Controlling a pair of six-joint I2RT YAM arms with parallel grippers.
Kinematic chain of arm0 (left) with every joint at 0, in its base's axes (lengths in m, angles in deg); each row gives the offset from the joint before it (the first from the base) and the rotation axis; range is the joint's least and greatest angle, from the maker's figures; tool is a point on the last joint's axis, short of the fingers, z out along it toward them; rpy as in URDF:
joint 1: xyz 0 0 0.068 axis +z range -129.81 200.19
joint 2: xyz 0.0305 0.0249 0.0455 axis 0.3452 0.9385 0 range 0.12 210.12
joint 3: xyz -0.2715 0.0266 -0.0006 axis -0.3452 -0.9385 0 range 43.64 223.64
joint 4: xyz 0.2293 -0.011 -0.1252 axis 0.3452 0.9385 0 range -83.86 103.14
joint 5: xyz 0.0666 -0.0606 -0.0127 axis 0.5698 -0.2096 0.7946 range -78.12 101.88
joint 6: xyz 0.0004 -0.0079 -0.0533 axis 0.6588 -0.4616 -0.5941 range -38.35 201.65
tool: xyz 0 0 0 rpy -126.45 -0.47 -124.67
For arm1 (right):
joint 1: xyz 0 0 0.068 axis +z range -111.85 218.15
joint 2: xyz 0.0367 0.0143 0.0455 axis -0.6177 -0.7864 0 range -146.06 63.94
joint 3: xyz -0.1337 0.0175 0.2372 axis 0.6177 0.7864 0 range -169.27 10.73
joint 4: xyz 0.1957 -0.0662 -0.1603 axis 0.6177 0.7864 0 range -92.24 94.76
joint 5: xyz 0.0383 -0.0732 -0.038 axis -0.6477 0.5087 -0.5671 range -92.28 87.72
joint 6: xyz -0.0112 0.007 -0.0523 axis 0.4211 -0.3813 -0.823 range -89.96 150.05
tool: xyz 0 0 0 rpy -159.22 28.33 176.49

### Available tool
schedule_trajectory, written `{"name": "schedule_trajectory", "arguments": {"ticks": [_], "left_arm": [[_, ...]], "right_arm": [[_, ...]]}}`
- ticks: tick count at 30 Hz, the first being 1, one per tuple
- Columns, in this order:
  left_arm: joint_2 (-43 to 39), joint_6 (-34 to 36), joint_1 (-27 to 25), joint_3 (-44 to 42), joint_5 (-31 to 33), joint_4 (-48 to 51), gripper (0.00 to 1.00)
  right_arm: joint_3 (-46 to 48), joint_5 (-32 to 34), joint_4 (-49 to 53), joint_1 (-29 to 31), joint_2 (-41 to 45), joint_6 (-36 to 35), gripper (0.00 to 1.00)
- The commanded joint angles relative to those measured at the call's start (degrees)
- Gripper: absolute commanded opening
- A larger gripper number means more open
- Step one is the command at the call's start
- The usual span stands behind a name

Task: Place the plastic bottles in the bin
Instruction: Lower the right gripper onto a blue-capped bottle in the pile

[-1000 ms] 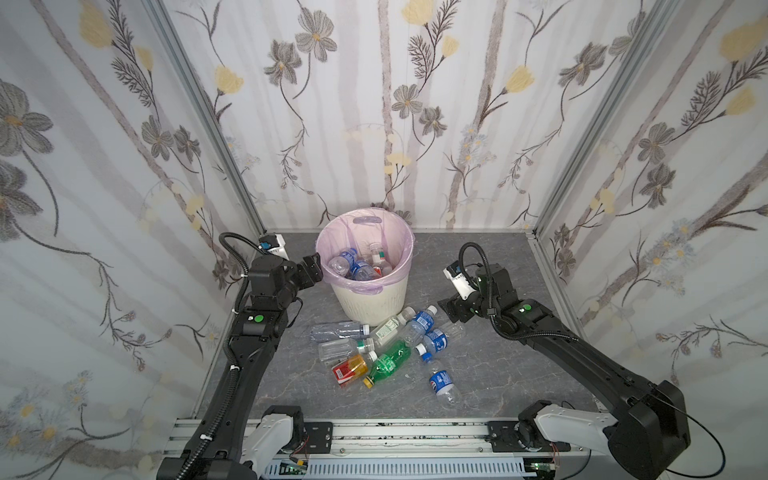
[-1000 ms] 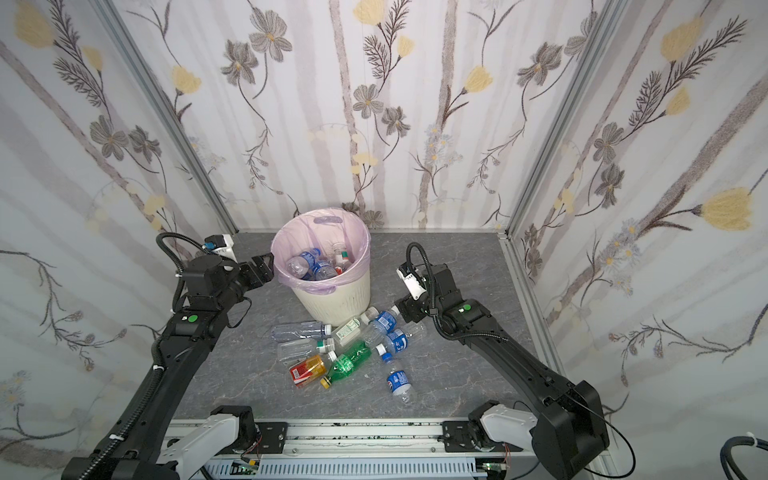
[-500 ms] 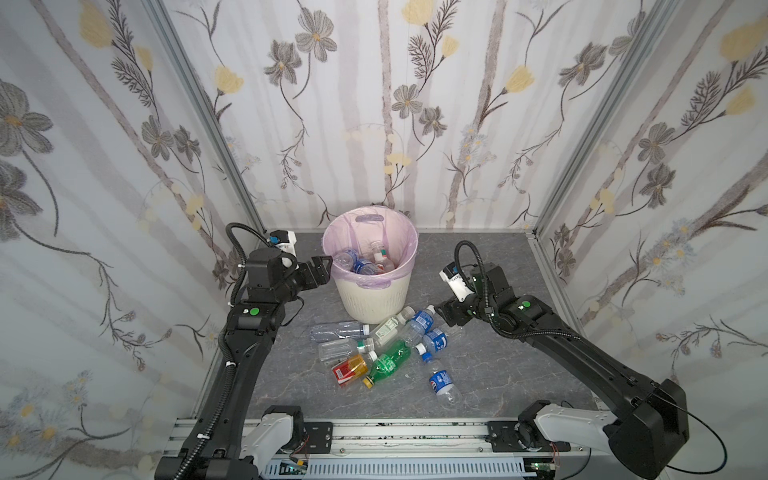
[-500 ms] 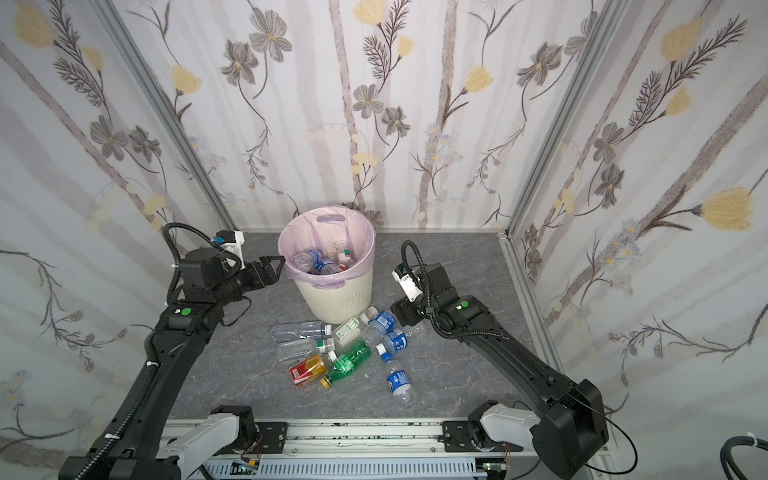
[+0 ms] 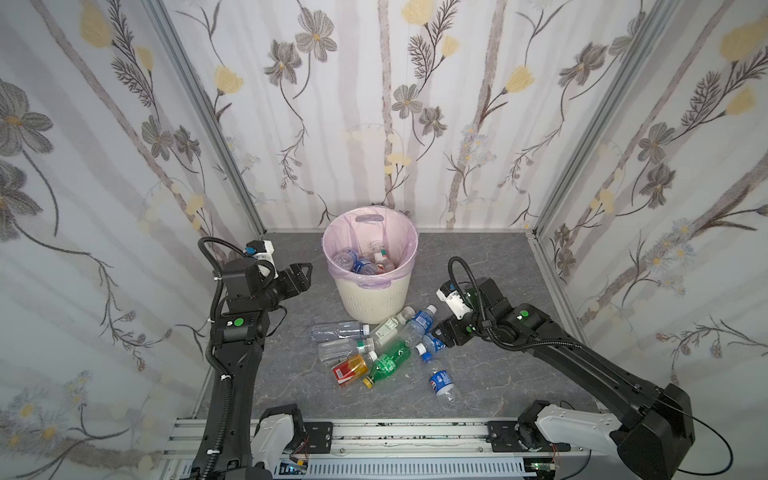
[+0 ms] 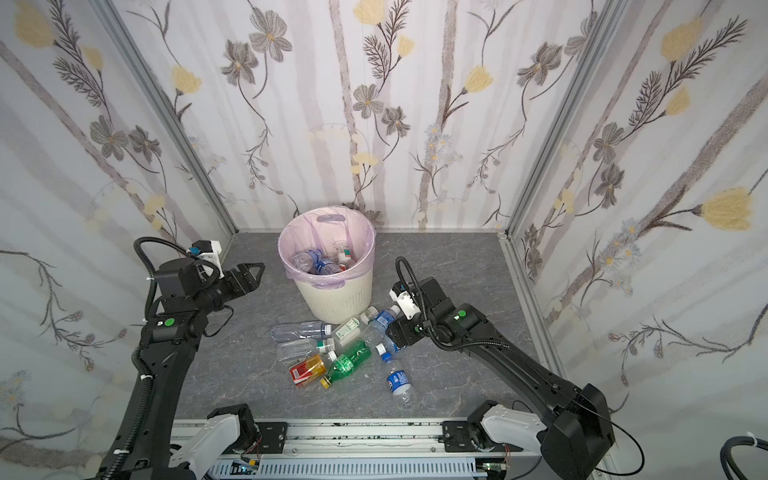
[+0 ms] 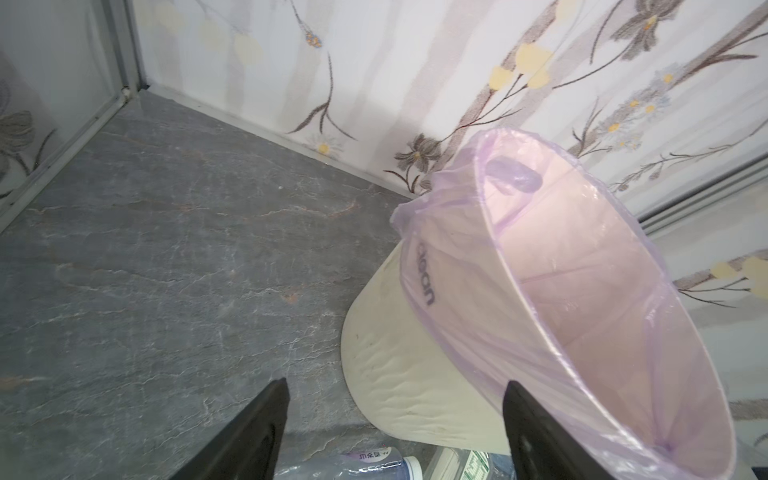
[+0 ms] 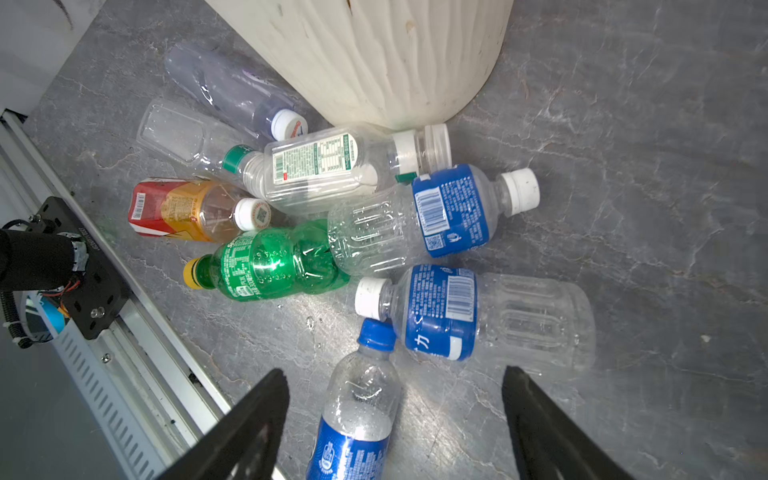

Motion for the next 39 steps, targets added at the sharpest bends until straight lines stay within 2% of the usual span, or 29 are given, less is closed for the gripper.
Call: {"name": "schedule_trajectory", "arguments": {"ticks": [1, 11, 17, 26, 39], "left_arm": [[-0.24, 0.49, 1.76, -1.62, 1.54, 1.86, 0.83], [0.63, 1.34, 3.03, -5.46, 4.48, 2.68, 0.83], [0.76, 2.16, 3.07, -5.56, 4.40, 2.50, 0.83], [0.72, 2.02, 3.07, -6.44, 3.87, 2.09, 0.83], [-0.64, 2.36, 3.07, -6.88, 4.42, 1.71, 0.83]], "right_arm": [[1.21, -3.00, -1.35, 0.63, -1.33, 3.36, 0.82], [6.07, -6.14, -8.19, 1.83, -5.66, 11.55, 0.79], [9.56, -6.56, -8.90, 5.21, -6.65, 14.64, 0.79], [10.21, 1.75, -7.57, 8.45, -9.82, 19.80, 0.82], [10.16, 5.69, -8.99, 12.95, -13.84, 20.55, 0.80]]}}
